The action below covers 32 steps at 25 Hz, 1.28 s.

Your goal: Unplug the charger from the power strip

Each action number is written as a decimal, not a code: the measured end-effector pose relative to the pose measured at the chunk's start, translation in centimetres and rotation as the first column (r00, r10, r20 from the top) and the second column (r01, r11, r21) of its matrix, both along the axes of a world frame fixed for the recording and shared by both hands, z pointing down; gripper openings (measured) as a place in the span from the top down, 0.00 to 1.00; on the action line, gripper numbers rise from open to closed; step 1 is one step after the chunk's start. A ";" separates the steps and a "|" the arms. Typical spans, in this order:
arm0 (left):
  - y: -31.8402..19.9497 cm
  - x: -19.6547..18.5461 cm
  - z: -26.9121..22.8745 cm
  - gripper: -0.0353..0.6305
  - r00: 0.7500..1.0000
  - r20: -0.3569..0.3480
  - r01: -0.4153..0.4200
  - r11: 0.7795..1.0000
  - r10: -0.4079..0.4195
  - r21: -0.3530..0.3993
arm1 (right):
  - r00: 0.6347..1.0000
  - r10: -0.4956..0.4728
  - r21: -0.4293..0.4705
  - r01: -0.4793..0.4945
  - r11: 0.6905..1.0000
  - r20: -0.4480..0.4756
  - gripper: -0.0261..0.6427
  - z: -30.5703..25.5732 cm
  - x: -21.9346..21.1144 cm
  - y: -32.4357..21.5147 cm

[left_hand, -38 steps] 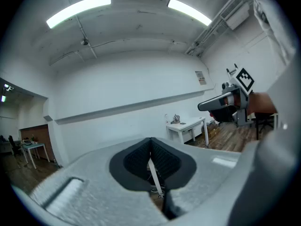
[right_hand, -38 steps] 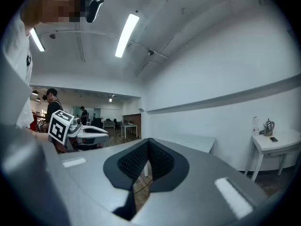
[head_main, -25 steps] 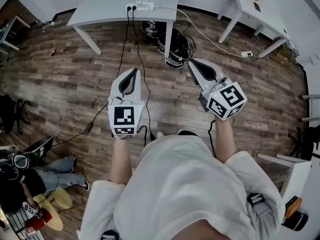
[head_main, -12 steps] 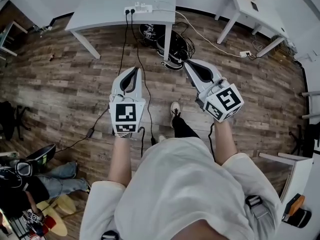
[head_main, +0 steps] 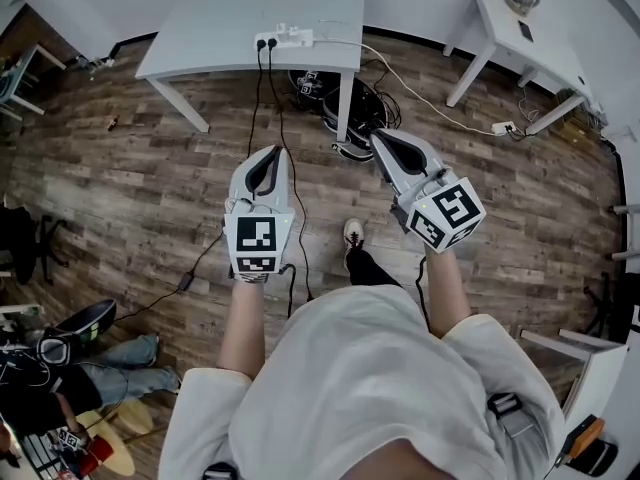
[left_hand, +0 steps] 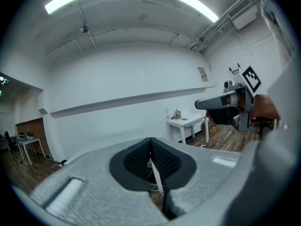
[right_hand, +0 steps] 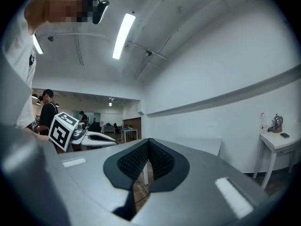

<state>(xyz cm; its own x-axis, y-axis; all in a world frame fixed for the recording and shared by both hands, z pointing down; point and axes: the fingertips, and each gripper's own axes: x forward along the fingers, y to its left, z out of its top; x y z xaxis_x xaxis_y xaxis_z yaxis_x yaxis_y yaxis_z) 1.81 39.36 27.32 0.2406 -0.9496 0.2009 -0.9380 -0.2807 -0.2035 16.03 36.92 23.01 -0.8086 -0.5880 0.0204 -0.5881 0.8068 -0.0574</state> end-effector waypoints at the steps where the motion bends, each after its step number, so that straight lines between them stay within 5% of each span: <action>1: -1.1 0.1 0.1 0.94 1.000 0.001 0.005 1.000 -0.005 -0.004 | 1.000 0.000 -0.003 0.000 1.000 -0.001 0.96 0.2 0.2 -1.2; 14: -14.6 1.8 0.2 0.94 0.998 0.036 0.047 0.999 -0.046 -0.013 | 0.994 -0.080 -0.041 0.077 0.996 -0.068 0.96 1.8 1.5 -15.6; 32: -24.1 -0.9 4.1 0.94 0.986 0.025 0.167 0.982 -0.166 -0.090 | 0.984 -0.165 -0.100 0.158 0.982 -0.065 0.96 4.1 -1.5 -26.1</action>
